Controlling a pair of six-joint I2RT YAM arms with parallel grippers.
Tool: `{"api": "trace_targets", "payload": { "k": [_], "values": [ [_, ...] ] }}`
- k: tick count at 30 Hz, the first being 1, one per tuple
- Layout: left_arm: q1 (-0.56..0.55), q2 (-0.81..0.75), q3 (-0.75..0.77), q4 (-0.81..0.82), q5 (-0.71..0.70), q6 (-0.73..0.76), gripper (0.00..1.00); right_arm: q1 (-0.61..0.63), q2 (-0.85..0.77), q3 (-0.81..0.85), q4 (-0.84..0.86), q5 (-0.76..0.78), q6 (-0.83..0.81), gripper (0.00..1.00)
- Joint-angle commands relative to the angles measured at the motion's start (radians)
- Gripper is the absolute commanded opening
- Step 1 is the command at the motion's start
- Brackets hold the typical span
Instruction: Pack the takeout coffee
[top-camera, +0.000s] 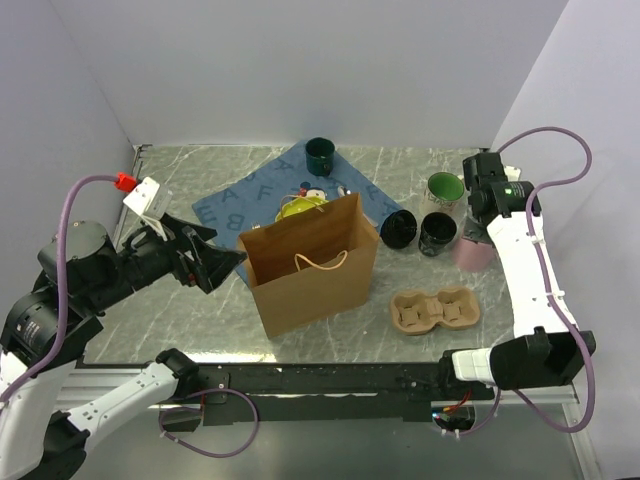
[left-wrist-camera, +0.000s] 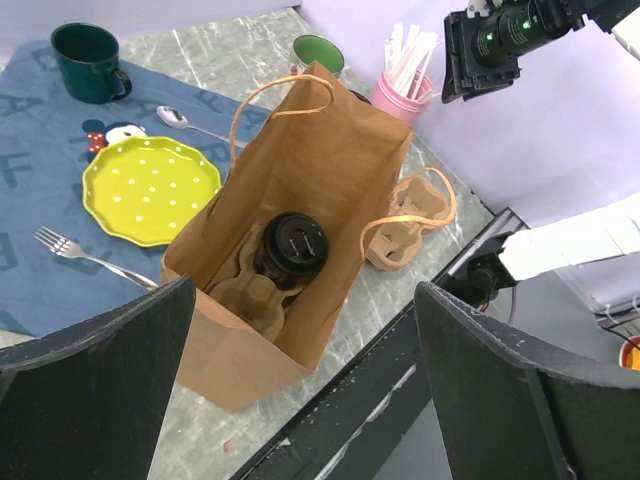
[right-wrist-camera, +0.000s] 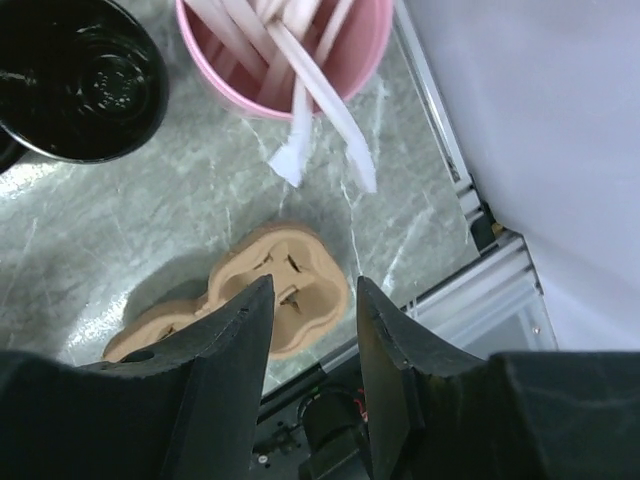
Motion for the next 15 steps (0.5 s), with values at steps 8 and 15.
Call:
{"api": "trace_targets", "payload": {
  "k": [8, 15],
  "values": [
    [-0.02, 0.011, 0.032, -0.001, -0.08, 0.037, 0.97, -0.041, 0.133, 0.09, 0.114, 0.011, -0.089, 0.44],
    [-0.02, 0.028, 0.046, -0.013, -0.104, 0.031, 0.97, -0.084, 0.179, 0.092, 0.12, 0.025, -0.11, 0.39]
  ]
}}
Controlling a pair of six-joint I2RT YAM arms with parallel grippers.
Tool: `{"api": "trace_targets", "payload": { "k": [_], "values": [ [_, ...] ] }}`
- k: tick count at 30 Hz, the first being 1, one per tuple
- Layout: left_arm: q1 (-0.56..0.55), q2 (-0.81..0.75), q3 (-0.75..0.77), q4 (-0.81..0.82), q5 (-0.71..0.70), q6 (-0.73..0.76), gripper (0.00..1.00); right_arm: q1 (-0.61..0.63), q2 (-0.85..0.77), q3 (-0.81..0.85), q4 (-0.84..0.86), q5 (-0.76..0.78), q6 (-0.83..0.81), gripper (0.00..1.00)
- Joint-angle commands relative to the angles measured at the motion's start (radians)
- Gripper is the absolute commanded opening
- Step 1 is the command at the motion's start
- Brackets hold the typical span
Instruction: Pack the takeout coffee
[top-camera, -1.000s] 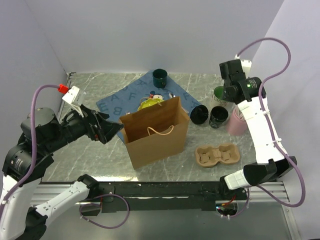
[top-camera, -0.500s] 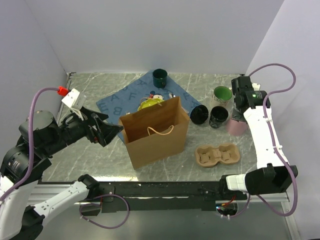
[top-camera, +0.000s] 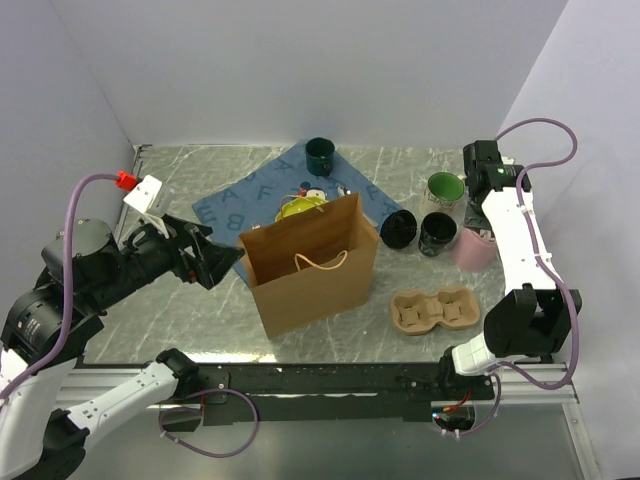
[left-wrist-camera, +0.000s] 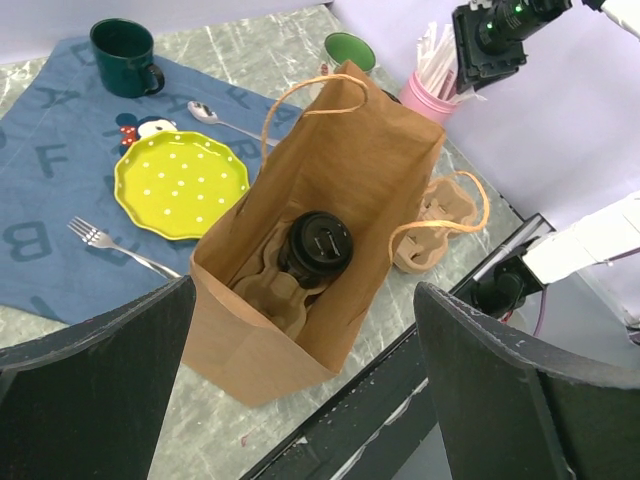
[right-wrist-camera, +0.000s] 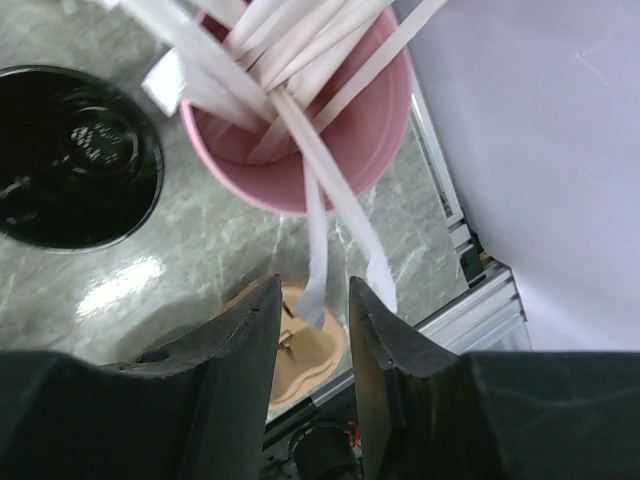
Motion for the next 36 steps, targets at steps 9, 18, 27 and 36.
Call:
{"api": "trace_targets", "payload": {
  "k": [9, 18, 27, 36],
  "values": [
    [-0.005, 0.037, 0.048, 0.001, -0.042, 0.006, 0.97, -0.029, -0.01, 0.017, 0.096, 0.031, -0.066, 0.2],
    [-0.005, 0.049, 0.071, 0.005, -0.04, 0.003, 0.97, -0.03, -0.05, 0.061, 0.047, 0.029, -0.088, 0.0],
    [-0.005, 0.048, 0.072, 0.007, -0.026, -0.009, 0.97, -0.029, -0.061, 0.19, -0.083, 0.052, -0.07, 0.0],
    [-0.005, 0.042, 0.088, 0.008, -0.006, 0.002, 0.96, -0.027, -0.087, 0.382, -0.209, 0.035, -0.045, 0.0]
  ]
}}
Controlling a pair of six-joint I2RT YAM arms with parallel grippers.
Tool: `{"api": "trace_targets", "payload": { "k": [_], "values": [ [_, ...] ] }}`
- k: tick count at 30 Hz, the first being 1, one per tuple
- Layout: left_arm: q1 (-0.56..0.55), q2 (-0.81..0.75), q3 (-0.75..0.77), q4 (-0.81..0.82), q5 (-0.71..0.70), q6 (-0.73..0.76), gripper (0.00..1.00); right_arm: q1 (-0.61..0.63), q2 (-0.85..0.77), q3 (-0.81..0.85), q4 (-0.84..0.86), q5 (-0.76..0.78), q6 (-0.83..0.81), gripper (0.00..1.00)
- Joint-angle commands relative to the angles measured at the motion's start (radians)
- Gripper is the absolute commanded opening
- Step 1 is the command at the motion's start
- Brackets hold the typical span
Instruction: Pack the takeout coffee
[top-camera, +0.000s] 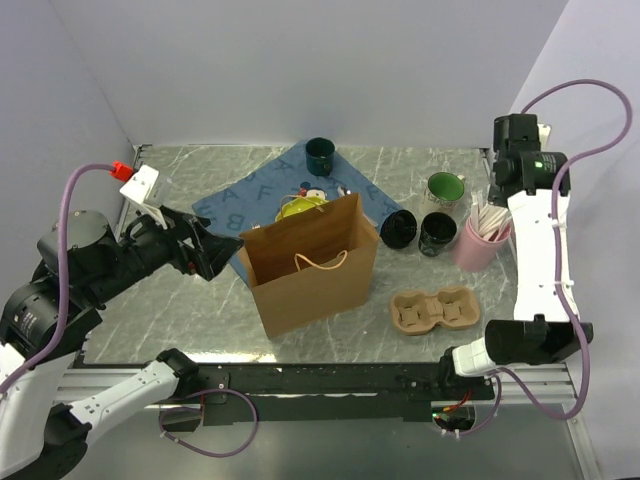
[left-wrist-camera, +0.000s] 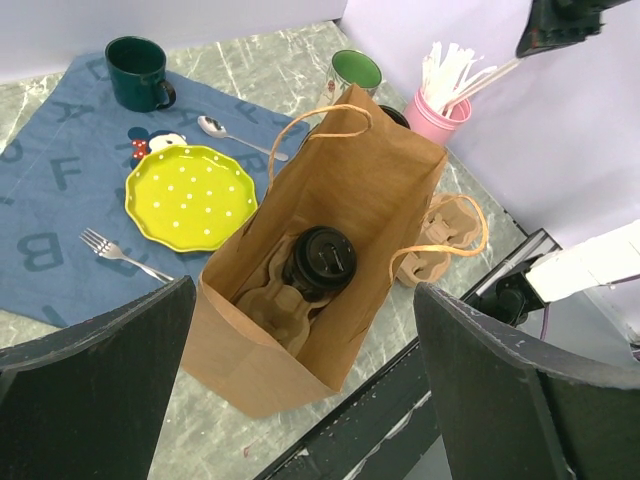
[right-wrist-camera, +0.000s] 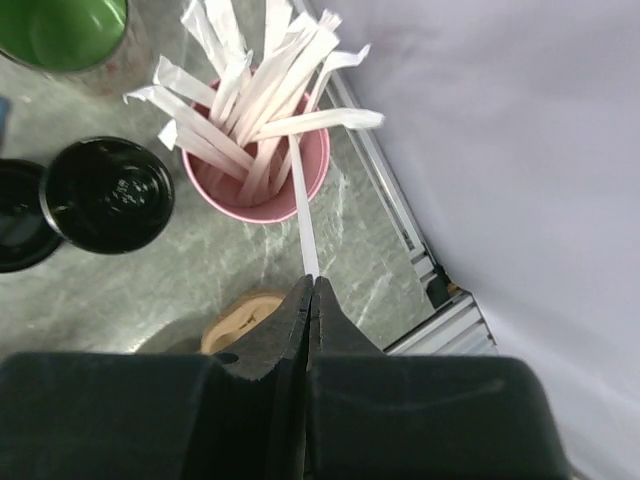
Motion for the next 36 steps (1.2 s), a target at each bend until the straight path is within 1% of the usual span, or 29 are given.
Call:
{"api": "trace_targets", "payload": {
  "k": [1, 5, 9, 10, 13, 14, 17, 18, 21, 22, 24, 25, 26, 27, 28, 29, 30, 31, 32, 33, 34, 36],
  "values": [
    [-0.005, -0.011, 0.017, 0.02, 0.031, 0.0, 0.96, -0.004, -0.059, 0.07, -0.082, 0.009, 0.018, 0.0],
    [-0.005, -0.02, 0.012, 0.017, 0.048, -0.006, 0.97, -0.004, -0.063, 0.127, -0.139, 0.029, 0.018, 0.0],
    [-0.005, -0.028, 0.007, 0.015, 0.039, -0.006, 0.96, -0.004, -0.062, 0.232, -0.253, 0.067, 0.047, 0.0],
    [-0.006, -0.027, 0.01, 0.011, 0.034, -0.004, 0.96, -0.004, -0.07, 0.248, -0.258, 0.069, 0.054, 0.0],
    [-0.009, -0.03, 0.018, 0.008, 0.019, -0.01, 0.97, -0.004, -0.109, 0.302, -0.26, 0.024, 0.071, 0.0],
    [-0.011, -0.031, 0.018, 0.0, 0.008, -0.01, 0.97, -0.004, -0.117, 0.32, -0.258, -0.014, 0.076, 0.0],
    [-0.012, -0.037, 0.009, -0.009, 0.003, -0.013, 0.97, -0.004, -0.137, 0.416, -0.251, -0.069, 0.082, 0.0],
    [-0.012, -0.039, 0.006, -0.008, 0.007, -0.015, 0.97, -0.002, -0.143, 0.456, -0.238, -0.109, 0.074, 0.0],
    [-0.012, -0.033, 0.009, -0.014, 0.011, -0.024, 0.97, -0.004, -0.183, 0.481, -0.166, -0.161, 0.048, 0.0],
    [-0.012, -0.025, 0.015, -0.017, 0.008, -0.026, 0.96, -0.004, -0.21, 0.475, -0.145, -0.204, 0.033, 0.0],
    [-0.012, -0.016, 0.035, -0.026, -0.015, -0.033, 0.96, -0.004, -0.266, 0.442, -0.036, -0.284, 0.022, 0.0],
    [-0.012, -0.008, 0.044, -0.028, -0.029, -0.035, 0.97, -0.004, -0.29, 0.415, 0.02, -0.419, 0.01, 0.0],
    [-0.012, -0.004, 0.062, -0.034, -0.045, -0.036, 0.97, -0.002, -0.316, 0.347, 0.126, -0.489, 0.011, 0.0],
    [-0.012, 0.003, 0.07, -0.038, -0.077, -0.035, 0.97, -0.002, -0.362, 0.308, 0.19, -0.579, 0.014, 0.0],
    [-0.012, 0.016, 0.078, -0.051, -0.099, -0.035, 0.97, -0.004, -0.379, 0.274, 0.241, -0.718, 0.042, 0.0],
    [-0.012, 0.027, 0.098, -0.061, -0.114, -0.03, 0.97, -0.004, -0.393, 0.215, 0.287, -0.803, 0.066, 0.0],
    [-0.012, 0.039, 0.11, -0.071, -0.115, -0.024, 0.97, -0.004, -0.413, 0.188, 0.39, -0.878, 0.088, 0.0],
    [-0.012, 0.064, 0.124, -0.096, -0.145, -0.02, 0.97, -0.001, -0.421, 0.162, 0.438, -0.957, 0.129, 0.0],
    [-0.012, 0.078, 0.162, -0.11, -0.16, -0.024, 0.97, 0.002, -0.431, 0.109, 0.497, -1.094, 0.16, 0.0],
    [-0.012, 0.09, 0.185, -0.127, -0.183, -0.03, 0.97, 0.01, -0.451, 0.081, 0.598, -1.138, 0.189, 0.0],
    [-0.012, 0.105, 0.203, -0.143, -0.222, -0.036, 0.97, 0.019, -0.461, 0.055, 0.649, -1.173, 0.239, 0.0],
    [-0.012, 0.108, 0.227, -0.141, -0.257, -0.056, 0.97, 0.038, -0.479, -0.013, 0.723, -1.258, 0.28, 0.0]
  ]
}}
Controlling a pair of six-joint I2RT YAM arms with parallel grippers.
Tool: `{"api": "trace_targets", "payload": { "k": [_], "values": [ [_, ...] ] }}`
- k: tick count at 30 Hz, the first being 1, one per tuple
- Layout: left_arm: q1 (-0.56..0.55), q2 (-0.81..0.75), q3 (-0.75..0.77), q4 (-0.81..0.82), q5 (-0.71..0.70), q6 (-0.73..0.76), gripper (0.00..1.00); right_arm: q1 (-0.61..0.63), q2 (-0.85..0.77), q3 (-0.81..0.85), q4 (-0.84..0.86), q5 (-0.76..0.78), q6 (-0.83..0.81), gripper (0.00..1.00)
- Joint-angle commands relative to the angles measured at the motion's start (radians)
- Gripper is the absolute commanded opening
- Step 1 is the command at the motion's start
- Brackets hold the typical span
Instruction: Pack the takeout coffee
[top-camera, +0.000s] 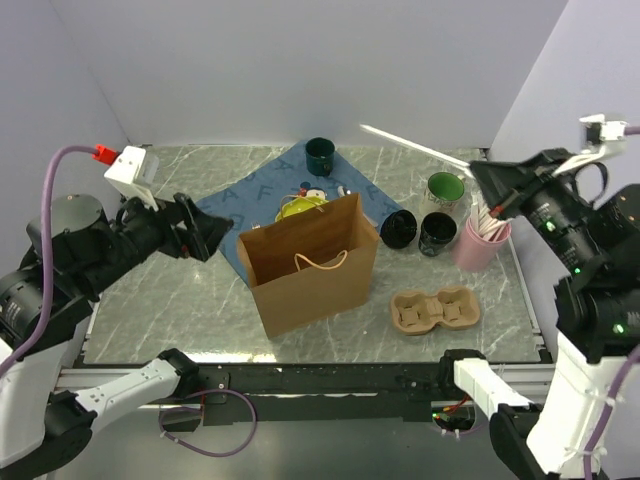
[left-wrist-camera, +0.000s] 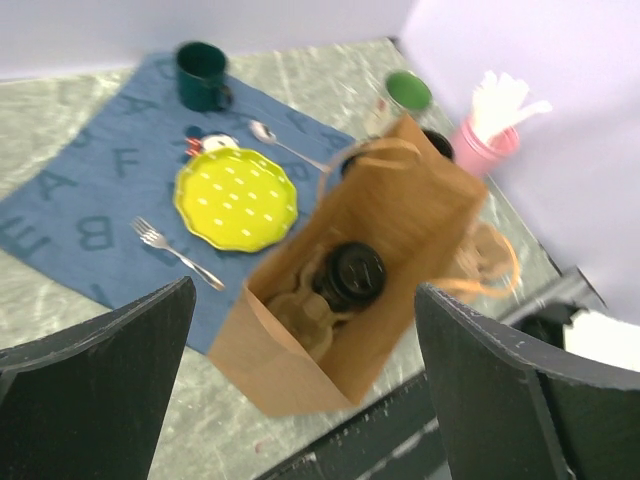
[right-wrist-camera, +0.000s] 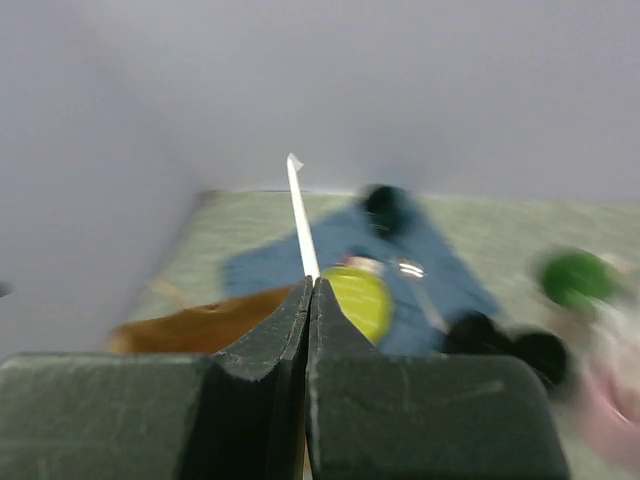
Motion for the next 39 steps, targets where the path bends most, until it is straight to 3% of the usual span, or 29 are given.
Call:
{"api": "trace_targets", "payload": {
  "k": [1, 9, 16, 24, 30, 39],
  "values": [
    [-0.004, 0.028, 0.067, -0.028, -0.143, -0.036, 0.97, 0.058, 0.001, -0.125, 0.361, -0.37, 0.152, 0.0],
    [-0.004, 0.043, 0.113, -0.037, -0.179, -0.136, 0.97, 0.384, 0.157, -0.009, 0.134, -0.427, -0.03, 0.0],
    [-0.004, 0.014, 0.09, -0.062, -0.214, -0.183, 0.97, 0.509, 0.22, 0.025, -0.001, -0.383, -0.136, 0.0],
    [-0.004, -0.014, 0.026, -0.045, -0.168, -0.228, 0.97, 0.612, 0.304, 0.11, -0.154, -0.231, -0.232, 0.0],
    [-0.004, -0.025, -0.019, -0.023, -0.13, -0.243, 0.97, 0.753, 0.393, 0.176, -0.226, -0.007, -0.233, 0.01],
    [-0.004, -0.045, -0.054, 0.009, -0.126, -0.249, 0.97, 0.892, 0.589, 0.36, -0.297, 0.248, -0.205, 0.12]
  ]
}}
